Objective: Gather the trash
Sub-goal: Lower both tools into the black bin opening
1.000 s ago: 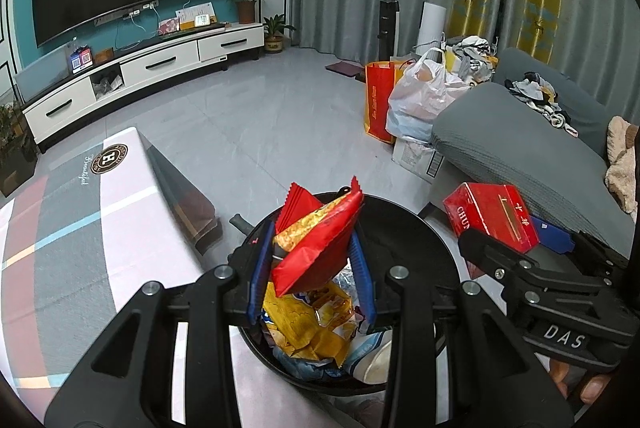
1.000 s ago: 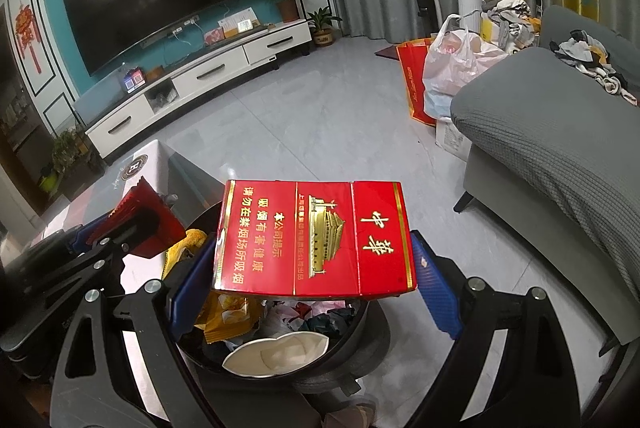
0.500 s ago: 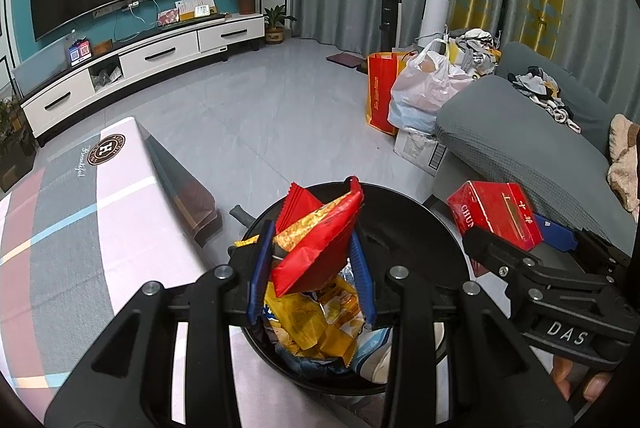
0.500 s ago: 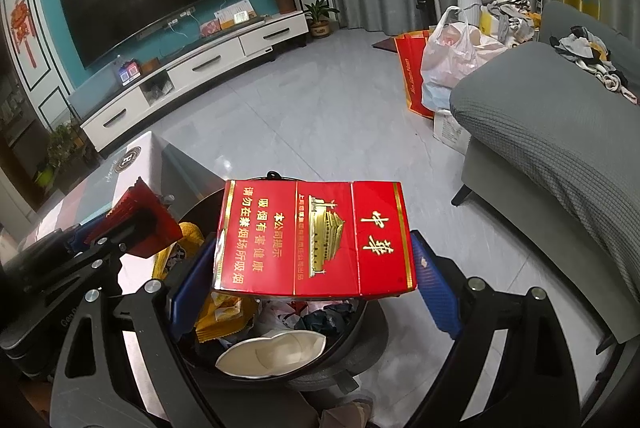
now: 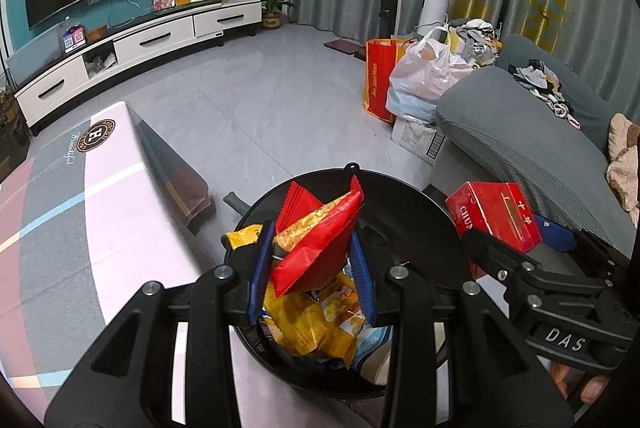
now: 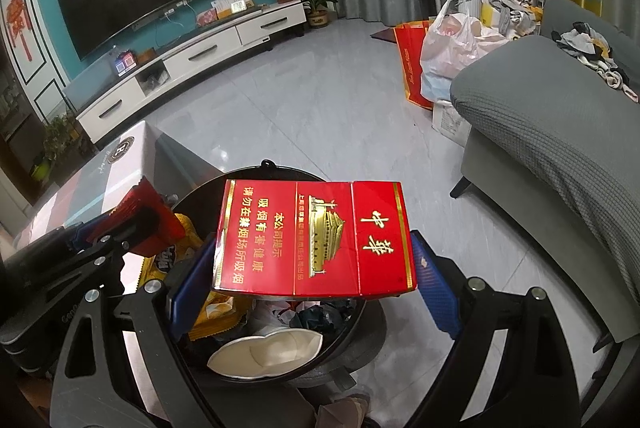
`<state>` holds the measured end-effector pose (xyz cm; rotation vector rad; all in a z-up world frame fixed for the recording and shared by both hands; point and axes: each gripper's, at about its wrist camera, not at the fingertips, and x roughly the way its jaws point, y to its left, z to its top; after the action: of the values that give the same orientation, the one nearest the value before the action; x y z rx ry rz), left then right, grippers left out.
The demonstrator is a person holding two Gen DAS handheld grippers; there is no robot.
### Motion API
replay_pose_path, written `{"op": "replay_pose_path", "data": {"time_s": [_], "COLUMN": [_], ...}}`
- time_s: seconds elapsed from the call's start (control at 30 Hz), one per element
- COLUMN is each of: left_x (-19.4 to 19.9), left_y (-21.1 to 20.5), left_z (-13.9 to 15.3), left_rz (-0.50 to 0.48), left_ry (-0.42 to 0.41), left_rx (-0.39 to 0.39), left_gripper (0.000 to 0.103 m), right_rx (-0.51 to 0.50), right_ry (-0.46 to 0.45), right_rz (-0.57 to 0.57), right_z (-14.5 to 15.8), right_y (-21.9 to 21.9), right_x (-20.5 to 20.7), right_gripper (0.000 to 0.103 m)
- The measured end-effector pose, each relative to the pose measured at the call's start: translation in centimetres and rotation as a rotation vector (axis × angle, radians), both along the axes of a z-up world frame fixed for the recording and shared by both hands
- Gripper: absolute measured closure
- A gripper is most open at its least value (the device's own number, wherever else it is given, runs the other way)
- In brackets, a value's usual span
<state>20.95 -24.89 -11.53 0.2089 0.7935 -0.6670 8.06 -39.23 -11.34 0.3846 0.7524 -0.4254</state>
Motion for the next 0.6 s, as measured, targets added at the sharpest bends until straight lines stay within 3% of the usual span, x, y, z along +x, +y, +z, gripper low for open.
{"op": "replay_pose_path", "data": {"time_s": [0.6], "left_x": [1.3], "left_y": [-1.2], "left_z": [-1.0], "left_rz": [-0.036], "left_ry": [0.036], "left_rx": [0.031], "left_gripper": [0.066], "right_rx": [0.014], "right_ry": [0.062], "right_rz": [0.012], "right_z": [-1.7], "right_y": [-0.2], "right_x": [1.1], "right_gripper": [0.014]}}
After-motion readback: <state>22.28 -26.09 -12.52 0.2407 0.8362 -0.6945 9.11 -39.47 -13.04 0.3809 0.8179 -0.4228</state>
